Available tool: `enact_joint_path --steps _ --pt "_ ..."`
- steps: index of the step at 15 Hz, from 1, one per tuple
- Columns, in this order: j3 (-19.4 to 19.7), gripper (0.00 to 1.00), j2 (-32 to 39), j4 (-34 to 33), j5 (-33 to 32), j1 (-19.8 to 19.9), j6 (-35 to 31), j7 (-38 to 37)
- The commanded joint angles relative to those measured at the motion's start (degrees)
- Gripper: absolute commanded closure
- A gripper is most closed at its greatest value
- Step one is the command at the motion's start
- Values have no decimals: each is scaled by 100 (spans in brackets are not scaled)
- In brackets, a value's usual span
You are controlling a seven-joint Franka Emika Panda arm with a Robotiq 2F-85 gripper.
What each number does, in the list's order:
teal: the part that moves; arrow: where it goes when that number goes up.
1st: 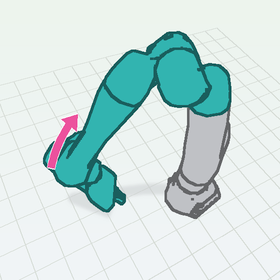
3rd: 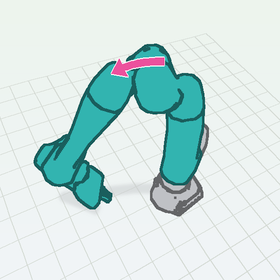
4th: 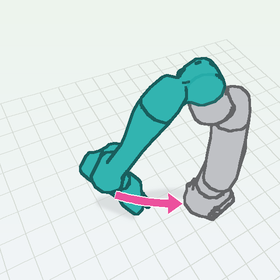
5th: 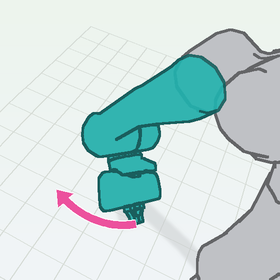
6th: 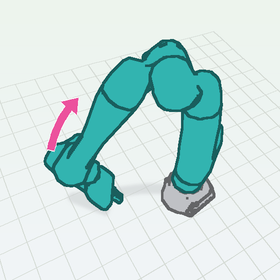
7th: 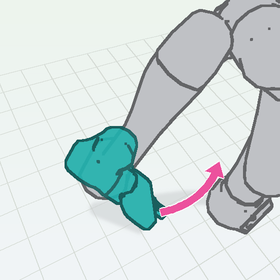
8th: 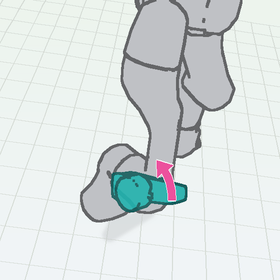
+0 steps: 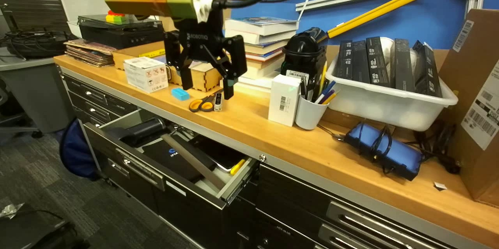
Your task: Pick up the blue object from the counter and put it in the open drawer and close it
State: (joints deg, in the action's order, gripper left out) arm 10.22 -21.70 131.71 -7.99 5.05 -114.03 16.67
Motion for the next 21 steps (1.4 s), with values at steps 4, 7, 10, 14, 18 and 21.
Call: enact_joint_path --steps 4,7,10,14,18,21 --pt "-1059 0 1675 -894 396 -733 -45 -1002" --pt "-1372 0 2363 -1385 732 -935 -271 -1654" --pt "-1519 0 2889 -1840 781 -1053 -549 -2248" --pt "-1563 0 3502 -2418 624 -1208 -589 -2769" --pt "-1567 0 3981 -2913 597 -1390 -476 -2999" --pt "-1517 0 4186 -3102 454 -1536 -577 -3279"
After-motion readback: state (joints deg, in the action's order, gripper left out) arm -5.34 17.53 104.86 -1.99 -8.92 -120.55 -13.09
